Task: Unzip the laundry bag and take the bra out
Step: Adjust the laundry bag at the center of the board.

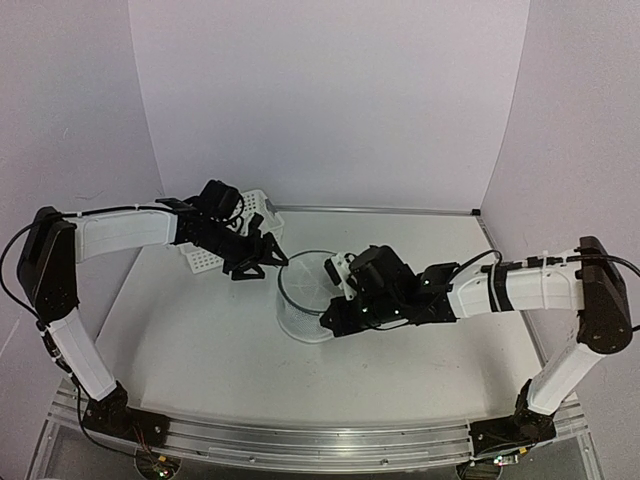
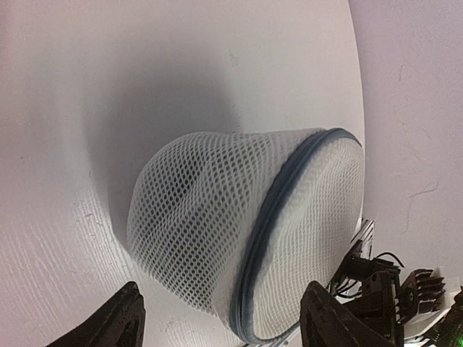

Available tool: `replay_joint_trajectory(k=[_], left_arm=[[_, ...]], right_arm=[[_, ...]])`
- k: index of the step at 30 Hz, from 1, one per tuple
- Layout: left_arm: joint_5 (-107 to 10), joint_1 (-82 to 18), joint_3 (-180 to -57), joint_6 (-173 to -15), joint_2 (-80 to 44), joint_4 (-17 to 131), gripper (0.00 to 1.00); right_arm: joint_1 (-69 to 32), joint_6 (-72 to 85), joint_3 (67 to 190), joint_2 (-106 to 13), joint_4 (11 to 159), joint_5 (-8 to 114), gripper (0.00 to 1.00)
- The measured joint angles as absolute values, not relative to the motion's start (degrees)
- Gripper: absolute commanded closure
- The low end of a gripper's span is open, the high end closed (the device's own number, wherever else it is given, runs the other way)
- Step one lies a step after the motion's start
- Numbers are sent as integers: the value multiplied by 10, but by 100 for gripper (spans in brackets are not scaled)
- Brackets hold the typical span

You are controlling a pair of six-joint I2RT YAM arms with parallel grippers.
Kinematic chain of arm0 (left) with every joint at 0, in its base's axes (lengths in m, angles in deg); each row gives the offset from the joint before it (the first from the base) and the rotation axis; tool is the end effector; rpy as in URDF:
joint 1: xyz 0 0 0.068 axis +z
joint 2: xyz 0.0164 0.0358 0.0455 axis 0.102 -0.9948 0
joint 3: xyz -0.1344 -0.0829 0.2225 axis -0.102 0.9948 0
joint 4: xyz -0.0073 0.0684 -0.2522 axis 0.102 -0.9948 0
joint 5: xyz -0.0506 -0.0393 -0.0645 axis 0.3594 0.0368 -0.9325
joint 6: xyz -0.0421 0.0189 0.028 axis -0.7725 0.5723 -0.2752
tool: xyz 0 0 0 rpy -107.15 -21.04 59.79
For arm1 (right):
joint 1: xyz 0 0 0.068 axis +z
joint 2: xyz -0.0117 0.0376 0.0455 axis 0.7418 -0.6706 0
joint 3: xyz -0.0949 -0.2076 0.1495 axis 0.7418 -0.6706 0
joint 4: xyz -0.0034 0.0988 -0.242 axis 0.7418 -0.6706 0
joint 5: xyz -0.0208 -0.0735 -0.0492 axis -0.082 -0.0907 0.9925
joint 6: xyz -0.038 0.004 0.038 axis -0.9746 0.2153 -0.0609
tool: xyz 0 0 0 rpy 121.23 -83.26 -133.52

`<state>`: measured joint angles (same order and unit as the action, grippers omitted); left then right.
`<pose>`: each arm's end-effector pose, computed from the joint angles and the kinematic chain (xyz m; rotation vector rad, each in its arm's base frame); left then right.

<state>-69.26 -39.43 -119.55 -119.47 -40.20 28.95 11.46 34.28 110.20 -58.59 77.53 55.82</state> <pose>0.2985 -0.2187 0.2471 0.1582 2.6543 -1.1060 0.1746 0.2998 0.2067 -0.5781 2.4465 0.8483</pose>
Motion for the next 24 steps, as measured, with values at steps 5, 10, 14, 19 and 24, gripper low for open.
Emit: replay_joint_trajectory(k=[5,10,14,19,24], left_arm=[[-687,-394,-1179,-1204,-360,274,24],[-705,-403,-1140,-1232,-325,295,24],[-730,-418,-1106,-1260,-324,323,25],[-759,-432,-1088,-1292,-335,364,27],[-780,-442,-1088,-1317,-356,407,30]], right_arm=[[115,346,1142,-620,785,547,100],[117,350,1163,-643,795,531,100],[119,353,1183,-661,801,520,100],[121,354,1188,-665,804,516,100],[123,354,1188,-666,803,515,100]])
